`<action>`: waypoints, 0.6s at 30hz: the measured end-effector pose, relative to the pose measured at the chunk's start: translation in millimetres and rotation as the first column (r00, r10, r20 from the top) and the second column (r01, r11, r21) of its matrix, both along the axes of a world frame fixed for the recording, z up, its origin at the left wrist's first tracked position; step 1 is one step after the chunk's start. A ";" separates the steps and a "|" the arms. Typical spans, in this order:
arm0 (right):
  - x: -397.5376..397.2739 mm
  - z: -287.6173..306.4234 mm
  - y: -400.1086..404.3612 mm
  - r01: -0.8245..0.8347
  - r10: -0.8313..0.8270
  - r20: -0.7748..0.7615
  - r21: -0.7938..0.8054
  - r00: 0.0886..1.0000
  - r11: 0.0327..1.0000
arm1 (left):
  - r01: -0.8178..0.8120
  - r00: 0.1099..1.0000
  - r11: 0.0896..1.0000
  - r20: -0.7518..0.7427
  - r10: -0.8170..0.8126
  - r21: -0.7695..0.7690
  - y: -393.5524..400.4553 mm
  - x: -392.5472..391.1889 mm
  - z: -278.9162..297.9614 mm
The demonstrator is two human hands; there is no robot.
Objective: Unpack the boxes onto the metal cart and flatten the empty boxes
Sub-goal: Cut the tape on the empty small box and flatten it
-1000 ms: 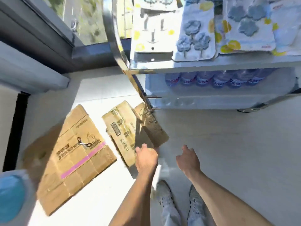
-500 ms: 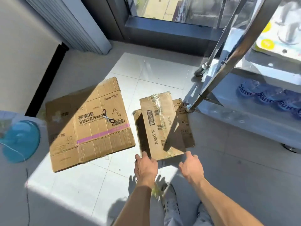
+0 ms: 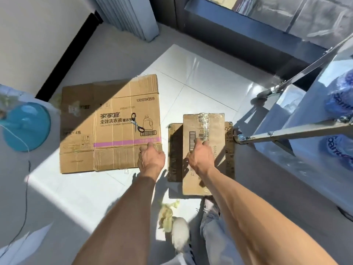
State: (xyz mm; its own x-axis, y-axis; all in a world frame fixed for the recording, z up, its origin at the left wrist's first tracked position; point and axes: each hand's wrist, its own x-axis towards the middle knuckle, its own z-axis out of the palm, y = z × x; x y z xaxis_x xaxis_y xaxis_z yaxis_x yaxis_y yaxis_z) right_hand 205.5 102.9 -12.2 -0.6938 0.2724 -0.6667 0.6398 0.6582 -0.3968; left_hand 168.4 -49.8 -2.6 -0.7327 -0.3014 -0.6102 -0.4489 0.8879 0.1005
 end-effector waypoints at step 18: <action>-126.8 -143.6 -119.1 -0.270 0.268 0.060 0.041 0.962 0.962 | 0.061 0.997 0.998 0.050 -0.062 0.020 -68.9 -105.1 -153.4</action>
State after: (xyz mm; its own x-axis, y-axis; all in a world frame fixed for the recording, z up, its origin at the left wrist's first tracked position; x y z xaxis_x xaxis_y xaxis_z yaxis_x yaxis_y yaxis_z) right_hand 78.7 -16.2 -155.8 -0.7098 0.1135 -0.6952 0.4558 0.8264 -0.3305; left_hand 63.4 -118.7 -156.0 -0.7173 -0.2456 -0.6520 -0.3988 0.9121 0.0952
